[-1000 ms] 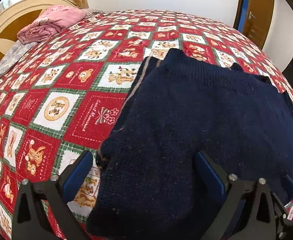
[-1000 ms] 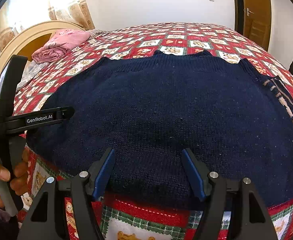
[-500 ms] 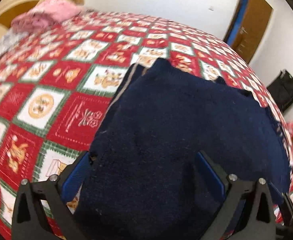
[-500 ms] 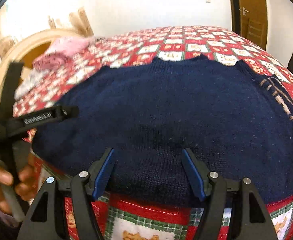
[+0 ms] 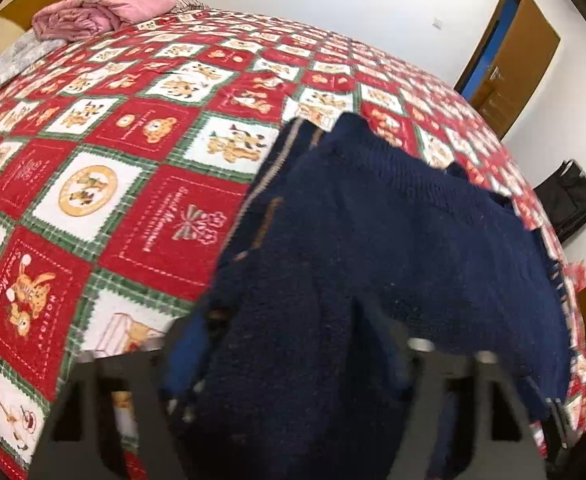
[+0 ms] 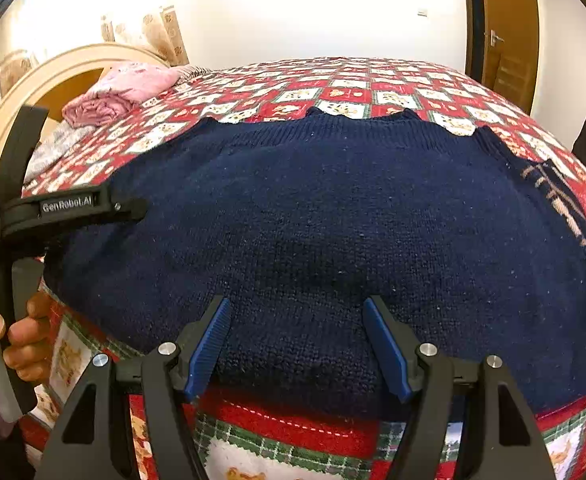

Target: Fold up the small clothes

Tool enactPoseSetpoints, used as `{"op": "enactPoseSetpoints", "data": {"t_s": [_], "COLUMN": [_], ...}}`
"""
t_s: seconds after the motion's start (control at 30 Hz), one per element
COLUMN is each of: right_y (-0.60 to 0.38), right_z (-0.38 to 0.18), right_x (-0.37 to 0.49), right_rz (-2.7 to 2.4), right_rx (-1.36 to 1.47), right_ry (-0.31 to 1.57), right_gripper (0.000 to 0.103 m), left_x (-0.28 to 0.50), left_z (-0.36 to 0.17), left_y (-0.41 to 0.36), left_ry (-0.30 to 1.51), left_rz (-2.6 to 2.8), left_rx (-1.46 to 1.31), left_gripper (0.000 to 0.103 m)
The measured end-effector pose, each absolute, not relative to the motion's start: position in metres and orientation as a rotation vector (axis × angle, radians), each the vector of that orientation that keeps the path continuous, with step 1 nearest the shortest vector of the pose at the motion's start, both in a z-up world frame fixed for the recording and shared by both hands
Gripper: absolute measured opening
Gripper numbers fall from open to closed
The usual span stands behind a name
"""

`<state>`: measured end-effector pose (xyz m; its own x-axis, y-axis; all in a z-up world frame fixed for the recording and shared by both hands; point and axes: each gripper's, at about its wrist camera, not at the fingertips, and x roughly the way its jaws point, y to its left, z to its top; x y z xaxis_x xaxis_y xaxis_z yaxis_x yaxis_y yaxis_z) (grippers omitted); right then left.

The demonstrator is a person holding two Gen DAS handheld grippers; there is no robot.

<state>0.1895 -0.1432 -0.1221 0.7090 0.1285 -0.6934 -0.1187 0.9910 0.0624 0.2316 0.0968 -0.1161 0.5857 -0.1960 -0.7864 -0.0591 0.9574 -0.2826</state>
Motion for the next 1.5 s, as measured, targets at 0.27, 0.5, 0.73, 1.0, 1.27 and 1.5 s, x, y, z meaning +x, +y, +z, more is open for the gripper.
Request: {"op": "enactPoseSetpoints", "data": {"t_s": [0.27, 0.5, 0.73, 1.0, 1.27, 1.5], "right_y": [-0.146, -0.153, -0.122, -0.056, 0.040, 0.099], "right_z": [-0.121, -0.095, -0.059, -0.058, -0.099, -0.120], "right_x": [0.190, 0.210, 0.257, 0.331, 0.386, 0.392], "right_rz": [0.158, 0.211, 0.352, 0.455, 0.412, 0.388], "right_rx": [0.023, 0.148, 0.180, 0.223, 0.003, -0.347], "right_ry": [0.780, 0.802, 0.831, 1.020, 1.229, 1.204], "right_gripper": [0.070, 0.070, 0.070, 0.070, 0.071, 0.090], "left_x": [0.207, 0.202, 0.199, 0.181, 0.178, 0.169], "left_z": [-0.121, -0.127, -0.128, -0.112, -0.118, -0.124], "left_y": [0.132, 0.119, 0.131, 0.128, 0.133, 0.136], "left_ry": [0.956, 0.956, 0.947, 0.842, 0.824, 0.805], "left_rz": [-0.085, -0.088, -0.169, -0.180, -0.164, -0.149], "left_rx": [-0.444, -0.407, -0.575, -0.636, -0.655, -0.691], "left_gripper": [0.074, 0.079, 0.019, 0.018, 0.018, 0.018]}}
